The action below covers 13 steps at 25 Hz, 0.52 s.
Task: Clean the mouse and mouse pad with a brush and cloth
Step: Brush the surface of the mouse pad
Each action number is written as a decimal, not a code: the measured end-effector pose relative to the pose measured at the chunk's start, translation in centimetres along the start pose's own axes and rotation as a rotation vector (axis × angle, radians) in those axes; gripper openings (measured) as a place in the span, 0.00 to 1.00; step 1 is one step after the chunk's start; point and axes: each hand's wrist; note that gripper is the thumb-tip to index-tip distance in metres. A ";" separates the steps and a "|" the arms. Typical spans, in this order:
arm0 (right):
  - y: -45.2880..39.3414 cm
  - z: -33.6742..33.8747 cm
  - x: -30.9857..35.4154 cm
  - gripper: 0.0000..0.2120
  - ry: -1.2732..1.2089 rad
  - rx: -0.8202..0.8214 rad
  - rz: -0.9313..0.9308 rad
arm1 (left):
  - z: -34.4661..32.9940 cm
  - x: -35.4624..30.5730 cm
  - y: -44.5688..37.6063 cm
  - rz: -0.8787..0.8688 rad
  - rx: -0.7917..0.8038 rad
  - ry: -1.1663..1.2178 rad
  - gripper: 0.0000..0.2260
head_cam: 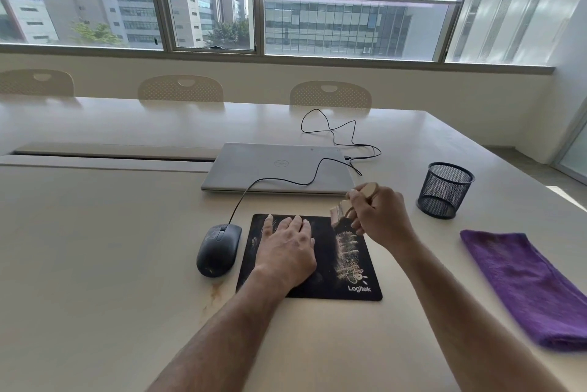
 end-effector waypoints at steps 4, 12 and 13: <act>-0.1 0.1 0.2 0.14 0.106 0.112 0.024 | 0.1 -0.1 0.2 0.004 0.011 0.001 0.24; -0.2 0.1 -0.2 0.13 0.131 0.104 0.028 | 0.1 -0.6 0.1 -0.033 0.009 0.017 0.26; -0.4 0.4 -0.2 0.12 0.104 0.080 0.012 | 0.0 -0.6 0.1 -0.043 0.011 0.026 0.26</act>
Point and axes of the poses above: each hand's wrist, its own y-axis away from the middle knuckle, its own z-axis out of the back of the hand, x = y × z, and after that the axes turned 3 degrees about z, right-handed
